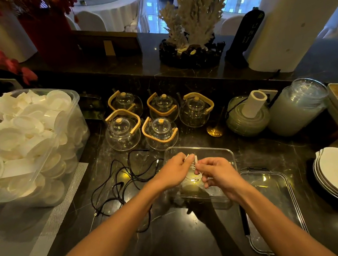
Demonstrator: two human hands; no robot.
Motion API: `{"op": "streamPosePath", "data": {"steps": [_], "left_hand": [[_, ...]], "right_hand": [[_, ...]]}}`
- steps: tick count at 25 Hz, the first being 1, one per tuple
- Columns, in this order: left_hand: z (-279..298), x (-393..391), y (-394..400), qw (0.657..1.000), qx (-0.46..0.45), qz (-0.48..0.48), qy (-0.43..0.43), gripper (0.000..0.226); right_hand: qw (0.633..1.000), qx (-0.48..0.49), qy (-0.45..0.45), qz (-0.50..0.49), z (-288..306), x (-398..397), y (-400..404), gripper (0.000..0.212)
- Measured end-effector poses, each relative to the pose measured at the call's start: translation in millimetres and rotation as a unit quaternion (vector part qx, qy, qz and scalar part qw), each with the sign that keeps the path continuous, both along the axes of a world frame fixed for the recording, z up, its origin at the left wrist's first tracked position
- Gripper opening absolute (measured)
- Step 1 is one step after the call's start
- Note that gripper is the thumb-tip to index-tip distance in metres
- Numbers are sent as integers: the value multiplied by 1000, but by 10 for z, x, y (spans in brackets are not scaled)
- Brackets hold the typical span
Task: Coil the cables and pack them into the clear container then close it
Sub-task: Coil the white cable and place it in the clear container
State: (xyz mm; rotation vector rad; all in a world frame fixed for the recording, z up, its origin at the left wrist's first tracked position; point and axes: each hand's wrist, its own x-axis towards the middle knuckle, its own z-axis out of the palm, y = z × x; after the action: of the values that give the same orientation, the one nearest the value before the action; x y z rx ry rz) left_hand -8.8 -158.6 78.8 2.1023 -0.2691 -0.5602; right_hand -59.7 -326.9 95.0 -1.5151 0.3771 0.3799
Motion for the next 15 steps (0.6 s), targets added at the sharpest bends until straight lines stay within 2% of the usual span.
{"op": "streamPosePath", "data": {"steps": [4, 10, 15], "left_hand": [[-128, 309, -2, 999, 18, 15, 42, 32], [-470, 394, -223, 993, 112, 41, -18, 31], [-693, 419, -322, 984, 177, -6, -29, 31]], "right_hand": [[999, -16, 30, -42, -247, 278, -20, 12], [994, -37, 94, -31, -655, 516, -8, 6], [979, -184, 84, -6, -1007, 658, -5, 18]]}}
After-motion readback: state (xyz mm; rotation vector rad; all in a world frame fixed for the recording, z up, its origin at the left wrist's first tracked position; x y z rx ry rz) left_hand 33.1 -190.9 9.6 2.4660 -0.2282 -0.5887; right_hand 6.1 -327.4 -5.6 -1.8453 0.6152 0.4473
